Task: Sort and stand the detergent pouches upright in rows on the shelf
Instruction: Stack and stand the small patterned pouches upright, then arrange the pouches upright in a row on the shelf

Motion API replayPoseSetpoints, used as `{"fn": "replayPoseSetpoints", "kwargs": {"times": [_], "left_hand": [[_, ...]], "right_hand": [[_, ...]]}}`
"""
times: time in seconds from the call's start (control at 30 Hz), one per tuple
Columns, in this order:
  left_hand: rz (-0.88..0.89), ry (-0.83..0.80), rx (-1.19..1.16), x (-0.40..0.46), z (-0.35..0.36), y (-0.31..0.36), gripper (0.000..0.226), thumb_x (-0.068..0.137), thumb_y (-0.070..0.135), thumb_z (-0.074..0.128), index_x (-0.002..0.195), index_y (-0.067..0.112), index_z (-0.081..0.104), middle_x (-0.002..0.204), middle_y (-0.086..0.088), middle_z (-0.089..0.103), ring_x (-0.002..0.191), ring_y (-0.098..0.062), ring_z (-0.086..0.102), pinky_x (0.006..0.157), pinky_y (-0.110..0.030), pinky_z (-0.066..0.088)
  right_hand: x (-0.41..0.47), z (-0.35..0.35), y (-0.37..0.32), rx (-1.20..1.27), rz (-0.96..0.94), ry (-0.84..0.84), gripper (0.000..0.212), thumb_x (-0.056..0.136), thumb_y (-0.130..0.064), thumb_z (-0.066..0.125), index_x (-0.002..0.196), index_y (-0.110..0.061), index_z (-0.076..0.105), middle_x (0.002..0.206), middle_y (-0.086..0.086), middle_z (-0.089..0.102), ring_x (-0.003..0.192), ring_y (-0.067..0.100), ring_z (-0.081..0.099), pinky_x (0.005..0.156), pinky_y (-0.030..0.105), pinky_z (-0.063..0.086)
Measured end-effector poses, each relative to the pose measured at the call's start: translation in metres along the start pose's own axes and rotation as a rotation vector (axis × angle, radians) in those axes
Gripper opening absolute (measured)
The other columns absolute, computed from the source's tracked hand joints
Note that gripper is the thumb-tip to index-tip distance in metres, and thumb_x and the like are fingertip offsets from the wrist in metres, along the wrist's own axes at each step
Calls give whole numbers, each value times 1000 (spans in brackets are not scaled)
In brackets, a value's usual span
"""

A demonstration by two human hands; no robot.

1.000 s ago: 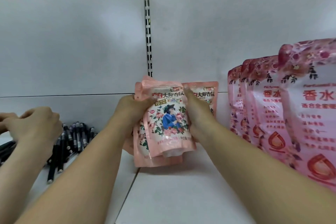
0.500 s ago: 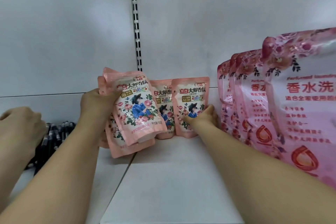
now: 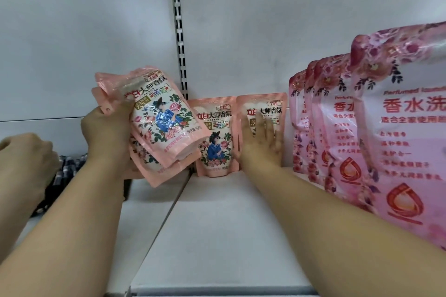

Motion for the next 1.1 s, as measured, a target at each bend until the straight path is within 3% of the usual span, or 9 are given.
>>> {"fn": "replayPoseSetpoints", "kwargs": {"times": [0.13,0.27,0.4,0.5,0.6,0.67,0.8,0.9,1.1], "left_hand": [[12,9,-6,2,1,-1,19,81,27,68,66,21,58,71,6,62,62,-8,59,62,-21,48],[18,15,31,5,0,-2,19,80,29,68,66,21,58,72,5,62,65,-11,59,67,-26,49],[16,30,63,8,-4,-6,20,78,32,69,66,22,57,75,2,63,80,-21,63,78,-34,51],[14,55,54,9,-4,-6,22,79,31,68,64,22,55,72,4,60,72,-16,60,73,-30,49],[74,103,78,10,-5,-2,27,81,32,66,61,22,51,67,8,53,62,-9,51,62,-23,42],[117,140,112,11,-6,1,31,82,32,65,59,22,47,63,8,49,56,-5,44,54,-21,36],[145,183,118,16,-11,0,32,81,35,64,57,22,47,62,8,49,63,-13,49,62,-25,38],[166,194,167,20,-15,-3,33,81,37,62,56,23,47,62,8,49,71,-18,50,66,-27,38],[236,198,144,29,-14,-1,32,79,37,64,55,24,48,61,8,51,64,-16,50,66,-30,42]], "right_hand": [[4,9,13,-91,128,-181,76,97,-44,30,140,-23,-28,146,2,-38,137,26,-30,110,49,-14],[3,7,16,-107,170,-151,77,98,-23,35,140,-23,-29,147,4,-37,138,28,-28,110,52,-12],[3,8,19,-97,197,-117,81,96,-20,40,141,-26,-26,149,4,-33,139,31,-24,112,49,-8],[2,8,20,-49,180,-115,76,97,-25,39,144,-29,-21,151,2,-30,140,29,-22,113,46,-7],[1,-2,15,-54,80,-44,70,97,-30,37,146,-26,-12,153,3,-24,141,27,-20,112,45,-10],[-2,-4,-2,-91,-116,-16,67,97,-32,37,147,-24,-8,154,3,-21,141,25,-19,112,45,-12],[-12,12,-36,-310,-416,-141,61,98,-46,21,146,-29,-12,151,-1,-30,138,22,-29,107,45,-20],[-2,16,-39,-438,-414,-158,61,96,-52,17,145,-32,-14,149,1,-32,137,24,-31,106,48,-21],[14,27,-33,-509,-299,-138,63,96,-53,17,138,-36,-27,148,4,-35,135,27,-33,102,50,-25]]}}
Point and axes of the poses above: each hand's wrist, its own x-axis towards the middle knuckle, its own z-axis out of the palm, y = z × x, the point moved 3 cm from there along x, towards the middle knuckle
